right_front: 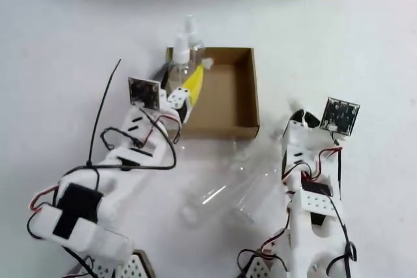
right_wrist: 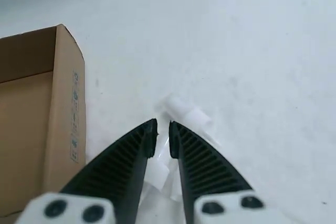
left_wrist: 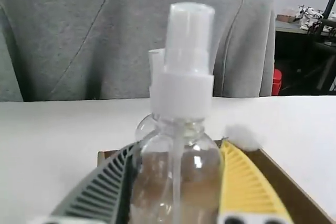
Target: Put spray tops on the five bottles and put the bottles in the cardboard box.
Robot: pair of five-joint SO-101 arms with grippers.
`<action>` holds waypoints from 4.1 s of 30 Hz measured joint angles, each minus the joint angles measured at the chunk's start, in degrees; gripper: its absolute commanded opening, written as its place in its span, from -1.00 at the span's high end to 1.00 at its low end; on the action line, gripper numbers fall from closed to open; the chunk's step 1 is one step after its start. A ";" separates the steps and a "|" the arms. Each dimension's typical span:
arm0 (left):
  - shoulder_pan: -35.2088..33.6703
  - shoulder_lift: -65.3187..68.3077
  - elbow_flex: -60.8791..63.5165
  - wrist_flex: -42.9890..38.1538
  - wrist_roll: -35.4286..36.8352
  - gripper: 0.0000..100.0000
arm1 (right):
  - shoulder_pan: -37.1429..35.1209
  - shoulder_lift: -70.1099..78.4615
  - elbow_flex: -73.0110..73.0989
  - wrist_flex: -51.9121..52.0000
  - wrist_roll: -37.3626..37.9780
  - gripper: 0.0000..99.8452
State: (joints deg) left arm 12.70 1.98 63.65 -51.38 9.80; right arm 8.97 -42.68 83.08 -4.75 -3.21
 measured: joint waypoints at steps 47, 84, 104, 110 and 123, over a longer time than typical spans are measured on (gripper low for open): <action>1.58 16.09 -2.20 -16.18 0.00 0.68 | 0.00 0.00 0.00 0.00 0.00 0.96; -0.70 9.05 2.11 -10.55 0.00 0.43 | 0.00 0.00 0.00 0.00 4.31 0.96; -0.97 8.79 2.11 -7.74 0.00 0.43 | 0.00 0.00 0.00 0.00 4.31 0.96; -1.85 8.79 2.11 -7.56 0.00 0.43 | 0.00 0.00 0.00 0.00 4.40 0.96; -2.46 -9.23 12.66 2.02 0.00 0.44 | 0.00 0.00 0.00 0.00 4.40 0.96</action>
State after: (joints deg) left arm 10.24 -7.25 76.31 -49.36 9.80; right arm 8.97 -42.68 83.08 -4.75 1.19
